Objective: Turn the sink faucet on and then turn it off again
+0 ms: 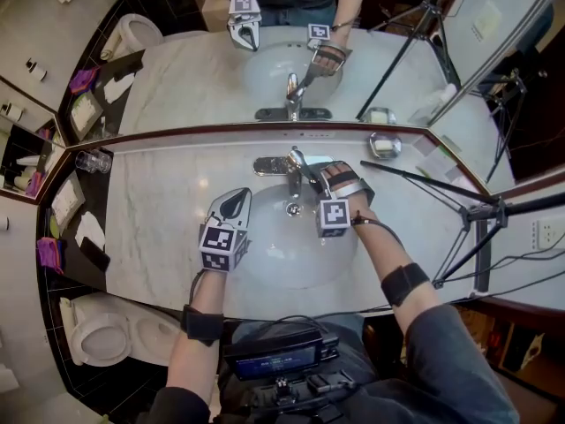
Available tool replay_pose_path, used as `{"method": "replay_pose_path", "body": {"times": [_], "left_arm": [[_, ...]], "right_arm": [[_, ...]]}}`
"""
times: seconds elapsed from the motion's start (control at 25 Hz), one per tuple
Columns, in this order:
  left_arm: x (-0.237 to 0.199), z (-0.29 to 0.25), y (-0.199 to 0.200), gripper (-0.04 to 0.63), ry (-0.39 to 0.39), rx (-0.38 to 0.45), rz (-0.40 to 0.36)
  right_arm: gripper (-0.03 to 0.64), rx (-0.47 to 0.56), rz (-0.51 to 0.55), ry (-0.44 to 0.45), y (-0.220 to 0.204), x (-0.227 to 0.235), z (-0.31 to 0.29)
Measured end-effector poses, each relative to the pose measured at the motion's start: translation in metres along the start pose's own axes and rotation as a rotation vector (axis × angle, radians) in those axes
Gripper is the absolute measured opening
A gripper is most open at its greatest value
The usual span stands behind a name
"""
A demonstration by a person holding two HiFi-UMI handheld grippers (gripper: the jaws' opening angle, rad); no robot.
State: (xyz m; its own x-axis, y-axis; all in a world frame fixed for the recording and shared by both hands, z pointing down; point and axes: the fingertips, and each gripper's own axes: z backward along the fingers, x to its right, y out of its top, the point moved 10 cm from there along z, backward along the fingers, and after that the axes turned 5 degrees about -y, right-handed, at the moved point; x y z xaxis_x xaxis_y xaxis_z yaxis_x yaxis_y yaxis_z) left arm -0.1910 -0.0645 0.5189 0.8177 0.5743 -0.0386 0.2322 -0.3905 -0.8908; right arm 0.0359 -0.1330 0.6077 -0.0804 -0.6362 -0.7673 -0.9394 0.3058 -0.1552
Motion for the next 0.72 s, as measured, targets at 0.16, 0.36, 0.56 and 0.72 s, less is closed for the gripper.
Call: {"method": "replay_pose_path", "body": {"times": [0.16, 0.36, 0.56, 0.72], "left_arm": [[-0.001, -0.002, -0.003, 0.000, 0.000, -0.005, 0.005], [-0.002, -0.003, -0.009, 0.000, -0.004, -0.015, 0.010], [0.001, -0.006, -0.013, 0.000, -0.010, -0.028, 0.010], [0.001, -0.008, -0.012, 0.000, -0.012, -0.023, 0.010]], "right_arm": [[0.233, -0.001, -0.026, 0.004, 0.001, 0.008, -0.008], [0.232, -0.003, -0.064, 0.024, 0.007, 0.021, -0.009], [0.229, -0.011, -0.120, 0.040, 0.009, 0.029, -0.012], [0.218, -0.002, -0.161, 0.006, 0.011, 0.043, -0.012]]}}
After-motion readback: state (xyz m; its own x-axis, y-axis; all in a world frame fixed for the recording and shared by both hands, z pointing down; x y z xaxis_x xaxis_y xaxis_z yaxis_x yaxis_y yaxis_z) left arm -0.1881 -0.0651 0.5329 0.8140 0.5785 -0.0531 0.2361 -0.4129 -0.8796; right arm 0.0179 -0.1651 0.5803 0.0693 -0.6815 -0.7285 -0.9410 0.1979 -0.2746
